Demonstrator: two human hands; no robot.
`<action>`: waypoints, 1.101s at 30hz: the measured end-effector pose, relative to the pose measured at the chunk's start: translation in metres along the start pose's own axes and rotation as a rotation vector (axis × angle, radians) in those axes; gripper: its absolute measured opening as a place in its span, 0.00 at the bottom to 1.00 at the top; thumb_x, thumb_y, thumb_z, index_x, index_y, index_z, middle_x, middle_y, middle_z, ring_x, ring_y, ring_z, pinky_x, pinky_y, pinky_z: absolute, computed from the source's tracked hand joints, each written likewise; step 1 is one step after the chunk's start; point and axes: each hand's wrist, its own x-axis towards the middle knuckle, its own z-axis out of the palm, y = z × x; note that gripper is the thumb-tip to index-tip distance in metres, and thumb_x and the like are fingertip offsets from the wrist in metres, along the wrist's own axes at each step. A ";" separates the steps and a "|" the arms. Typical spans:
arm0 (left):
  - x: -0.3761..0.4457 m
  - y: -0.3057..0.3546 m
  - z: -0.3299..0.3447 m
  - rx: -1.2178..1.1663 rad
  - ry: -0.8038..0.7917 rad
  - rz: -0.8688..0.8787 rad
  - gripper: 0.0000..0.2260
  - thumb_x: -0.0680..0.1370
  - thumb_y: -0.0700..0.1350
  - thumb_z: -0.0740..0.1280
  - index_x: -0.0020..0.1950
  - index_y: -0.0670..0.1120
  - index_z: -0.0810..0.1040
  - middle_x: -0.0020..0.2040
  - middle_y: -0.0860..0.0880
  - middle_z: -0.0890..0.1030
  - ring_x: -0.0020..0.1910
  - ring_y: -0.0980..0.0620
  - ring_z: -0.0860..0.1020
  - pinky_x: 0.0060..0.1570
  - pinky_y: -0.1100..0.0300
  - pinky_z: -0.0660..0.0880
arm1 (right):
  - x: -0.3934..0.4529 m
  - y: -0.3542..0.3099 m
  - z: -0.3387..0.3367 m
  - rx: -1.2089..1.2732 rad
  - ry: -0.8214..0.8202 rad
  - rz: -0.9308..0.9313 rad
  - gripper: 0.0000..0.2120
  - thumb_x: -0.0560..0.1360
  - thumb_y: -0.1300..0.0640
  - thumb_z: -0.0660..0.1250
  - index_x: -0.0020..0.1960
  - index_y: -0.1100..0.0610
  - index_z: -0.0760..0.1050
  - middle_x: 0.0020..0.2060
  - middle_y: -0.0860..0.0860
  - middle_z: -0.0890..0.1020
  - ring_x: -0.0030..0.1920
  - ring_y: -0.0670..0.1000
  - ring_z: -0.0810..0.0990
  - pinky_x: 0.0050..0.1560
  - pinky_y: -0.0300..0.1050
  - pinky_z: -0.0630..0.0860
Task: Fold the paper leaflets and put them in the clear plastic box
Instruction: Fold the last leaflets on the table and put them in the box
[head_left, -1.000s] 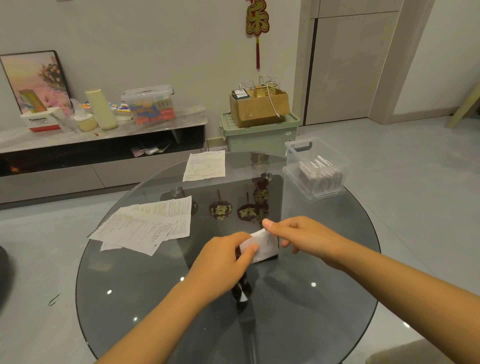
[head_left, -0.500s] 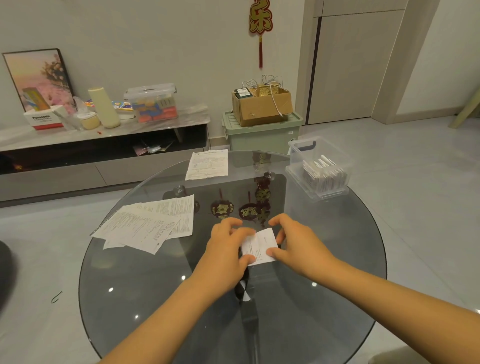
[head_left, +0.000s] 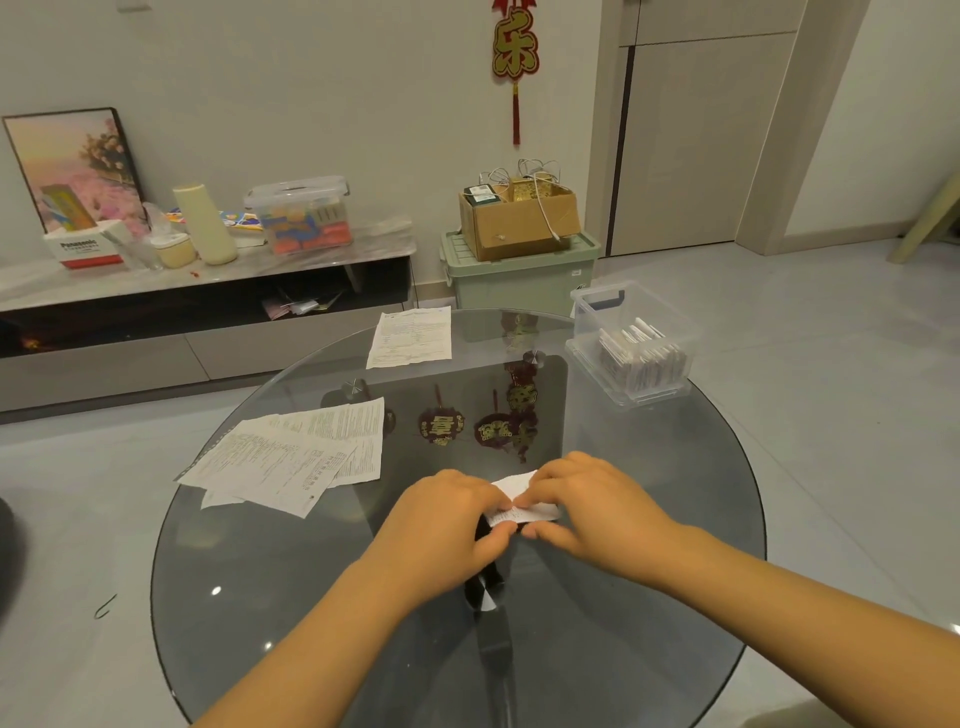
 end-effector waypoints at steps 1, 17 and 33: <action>0.000 0.000 -0.001 -0.017 0.022 -0.011 0.13 0.78 0.55 0.59 0.59 0.56 0.78 0.51 0.57 0.81 0.50 0.57 0.75 0.46 0.63 0.71 | 0.000 0.001 0.001 -0.001 0.021 -0.009 0.17 0.77 0.44 0.60 0.64 0.45 0.74 0.59 0.44 0.77 0.58 0.48 0.72 0.57 0.40 0.67; 0.014 0.013 -0.022 -0.961 0.203 -0.502 0.03 0.76 0.43 0.68 0.48 0.47 0.80 0.40 0.50 0.85 0.40 0.58 0.82 0.36 0.68 0.75 | 0.007 -0.002 -0.035 0.742 0.217 0.190 0.13 0.77 0.58 0.65 0.55 0.41 0.73 0.38 0.52 0.85 0.41 0.44 0.82 0.38 0.38 0.79; 0.012 0.009 -0.037 -0.951 0.184 -0.451 0.09 0.77 0.43 0.66 0.50 0.57 0.82 0.41 0.59 0.84 0.38 0.65 0.79 0.37 0.71 0.73 | 0.017 0.007 -0.047 0.648 0.120 0.127 0.06 0.76 0.55 0.67 0.51 0.48 0.81 0.44 0.42 0.83 0.45 0.40 0.80 0.48 0.32 0.75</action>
